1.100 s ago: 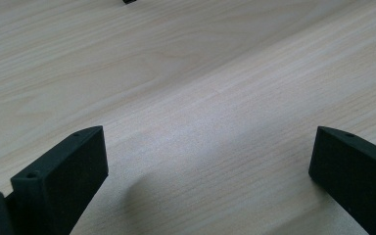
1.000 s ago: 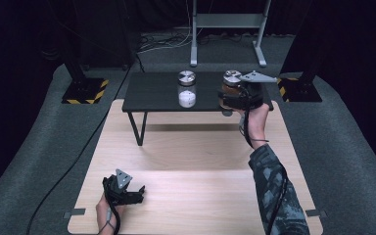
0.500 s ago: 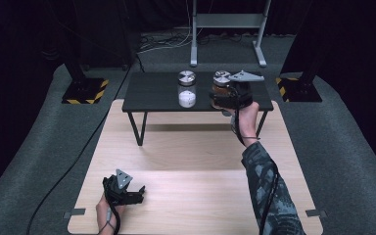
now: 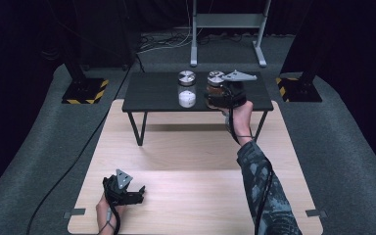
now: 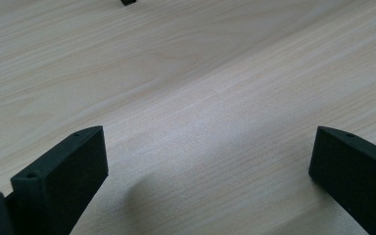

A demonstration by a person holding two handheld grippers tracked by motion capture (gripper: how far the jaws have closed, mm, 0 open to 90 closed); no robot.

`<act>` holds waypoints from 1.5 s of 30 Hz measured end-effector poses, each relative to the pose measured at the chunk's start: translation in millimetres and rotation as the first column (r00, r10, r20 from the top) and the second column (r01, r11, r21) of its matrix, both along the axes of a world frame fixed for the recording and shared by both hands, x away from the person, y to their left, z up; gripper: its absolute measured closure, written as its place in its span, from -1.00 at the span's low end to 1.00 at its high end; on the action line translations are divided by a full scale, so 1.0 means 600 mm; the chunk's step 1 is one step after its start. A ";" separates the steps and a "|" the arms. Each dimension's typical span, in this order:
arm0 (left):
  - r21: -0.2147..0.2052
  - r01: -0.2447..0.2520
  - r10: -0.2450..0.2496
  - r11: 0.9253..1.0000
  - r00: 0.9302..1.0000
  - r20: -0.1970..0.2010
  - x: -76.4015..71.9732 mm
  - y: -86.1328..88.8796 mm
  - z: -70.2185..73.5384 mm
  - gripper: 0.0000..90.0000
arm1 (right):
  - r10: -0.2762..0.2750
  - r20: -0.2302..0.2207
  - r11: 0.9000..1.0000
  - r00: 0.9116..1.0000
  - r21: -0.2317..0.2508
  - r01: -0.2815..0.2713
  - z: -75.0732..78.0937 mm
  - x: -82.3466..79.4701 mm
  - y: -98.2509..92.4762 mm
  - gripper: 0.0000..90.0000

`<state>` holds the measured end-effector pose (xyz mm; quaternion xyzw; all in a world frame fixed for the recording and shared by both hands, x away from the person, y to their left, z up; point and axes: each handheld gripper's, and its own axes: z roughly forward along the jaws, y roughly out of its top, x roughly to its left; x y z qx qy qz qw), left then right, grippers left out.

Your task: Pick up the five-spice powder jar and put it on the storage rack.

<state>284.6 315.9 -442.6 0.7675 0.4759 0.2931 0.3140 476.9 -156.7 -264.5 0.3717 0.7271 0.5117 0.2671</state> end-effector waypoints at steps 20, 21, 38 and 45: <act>0.001 0.000 0.000 1.000 1.000 0.002 0.000 0.000 0.000 -0.99 | -0.010 -0.001 1.000 1.000 0.019 0.010 -0.013 0.006 0.000 -0.33; 0.001 0.000 0.000 1.000 1.000 0.002 0.000 0.000 0.000 -0.99 | -0.008 -0.003 1.000 1.000 0.018 0.008 -0.011 0.007 0.000 -0.33; 0.001 -0.001 0.001 1.000 1.000 0.003 -0.001 -0.001 -0.001 -0.99 | -0.006 -0.001 1.000 1.000 0.019 0.006 -0.012 0.008 -0.001 -0.33; 0.002 0.000 0.000 1.000 1.000 0.004 -0.001 -0.001 -0.001 -0.99 | 0.001 -0.003 1.000 1.000 0.018 -0.001 -0.012 0.010 -0.003 -0.33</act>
